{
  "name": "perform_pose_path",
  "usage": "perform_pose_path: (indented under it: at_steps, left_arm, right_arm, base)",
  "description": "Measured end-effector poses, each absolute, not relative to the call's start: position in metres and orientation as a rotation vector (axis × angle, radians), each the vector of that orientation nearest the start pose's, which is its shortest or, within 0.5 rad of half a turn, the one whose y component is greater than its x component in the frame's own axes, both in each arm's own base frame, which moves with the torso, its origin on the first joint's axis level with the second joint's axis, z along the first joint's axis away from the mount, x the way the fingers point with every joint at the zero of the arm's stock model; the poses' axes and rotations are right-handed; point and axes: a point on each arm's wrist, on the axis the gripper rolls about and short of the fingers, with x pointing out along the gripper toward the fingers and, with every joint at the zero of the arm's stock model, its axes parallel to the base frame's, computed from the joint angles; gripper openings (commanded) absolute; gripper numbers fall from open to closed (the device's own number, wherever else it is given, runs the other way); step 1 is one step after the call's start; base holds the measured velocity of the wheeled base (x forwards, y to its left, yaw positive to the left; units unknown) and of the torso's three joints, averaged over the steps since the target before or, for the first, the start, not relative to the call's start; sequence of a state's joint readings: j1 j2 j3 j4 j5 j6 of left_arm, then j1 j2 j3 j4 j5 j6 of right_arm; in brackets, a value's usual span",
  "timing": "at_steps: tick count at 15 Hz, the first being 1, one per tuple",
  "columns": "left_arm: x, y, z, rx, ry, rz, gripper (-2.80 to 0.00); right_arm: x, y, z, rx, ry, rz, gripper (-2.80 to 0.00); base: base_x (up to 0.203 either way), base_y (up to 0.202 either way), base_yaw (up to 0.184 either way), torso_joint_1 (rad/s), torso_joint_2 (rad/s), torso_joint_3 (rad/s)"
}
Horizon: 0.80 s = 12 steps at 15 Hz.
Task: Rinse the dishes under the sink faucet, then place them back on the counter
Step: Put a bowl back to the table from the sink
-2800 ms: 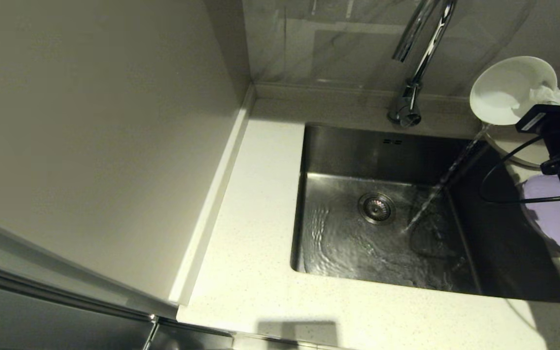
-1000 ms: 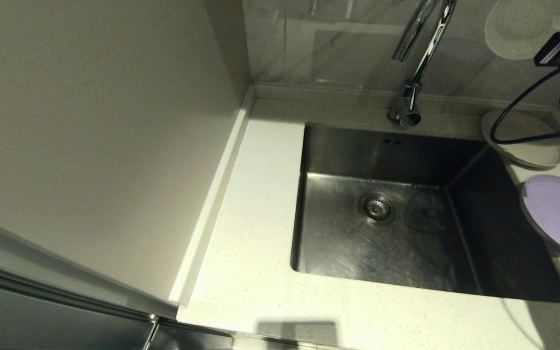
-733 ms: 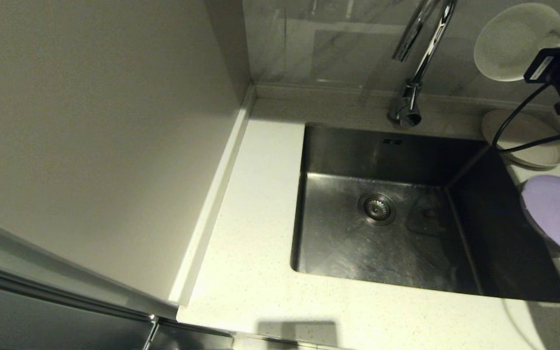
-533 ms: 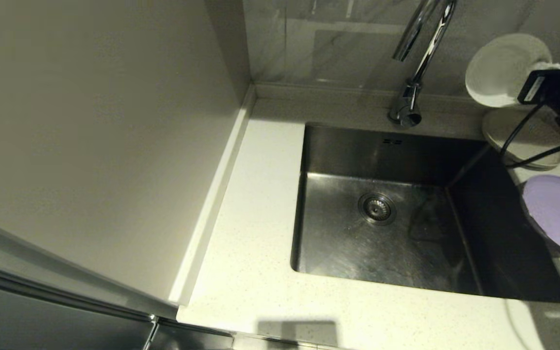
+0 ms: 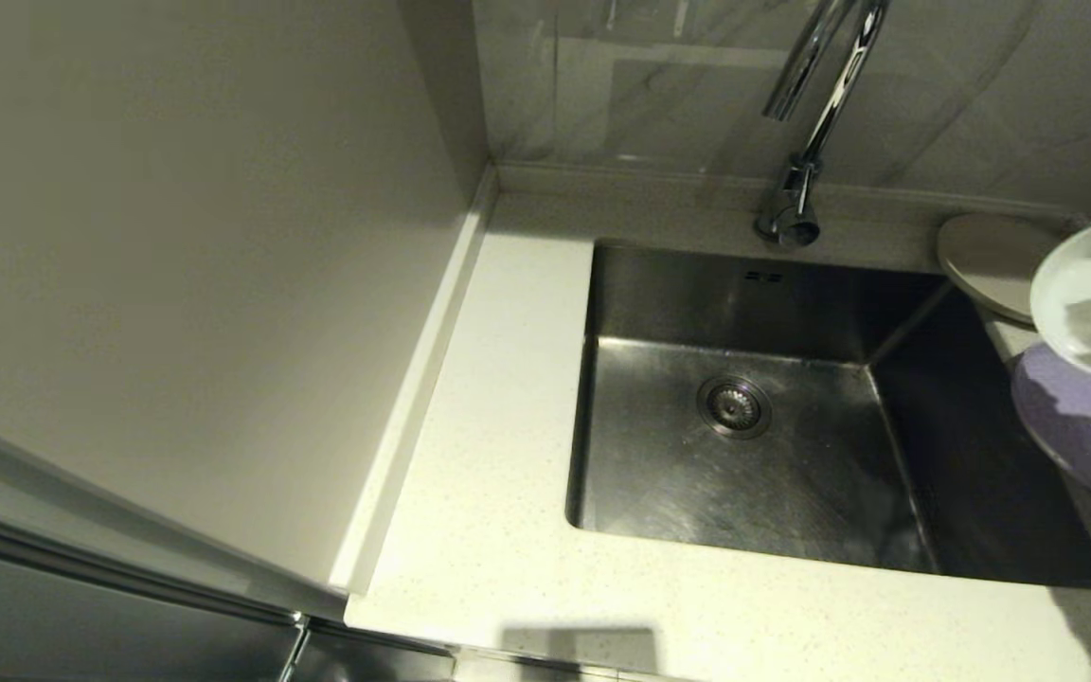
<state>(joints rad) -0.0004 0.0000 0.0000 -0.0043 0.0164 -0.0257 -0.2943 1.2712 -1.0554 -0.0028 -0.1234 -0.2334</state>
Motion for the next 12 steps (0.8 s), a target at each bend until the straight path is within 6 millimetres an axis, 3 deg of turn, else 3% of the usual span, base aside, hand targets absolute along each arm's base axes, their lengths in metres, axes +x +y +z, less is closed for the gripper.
perform_pose_path:
  at_steps: [3,5,8,12]
  left_arm:
    - [-0.023,0.0,0.076,-0.025,-0.004,0.016,-2.8]
    - [-0.023,0.0,0.076,-0.025,-0.004,0.016,-2.8]
    - [-0.023,0.0,0.076,-0.025,-0.004,0.016,-2.8]
    - [-0.023,0.0,0.076,-0.025,-0.004,0.016,-2.8]
  right_arm:
    - [0.134,-0.062,0.275,-0.246,0.54,-0.447,-2.8]
    - [0.112,-0.059,0.252,-0.202,0.71,-0.455,-2.8]
    - [0.101,-0.06,0.223,-0.027,0.863,-0.465,-2.8]
    - [0.11,-0.069,0.198,0.087,0.983,-0.444,-2.8]
  base:
    - [0.0,0.0,0.0,0.0,0.0,0.0]
    - [0.0,0.0,0.0,0.0,0.0,0.0]
    - [0.0,0.0,0.0,0.0,0.0,0.0]
    - [0.0,0.0,0.0,0.0,0.0,0.0]
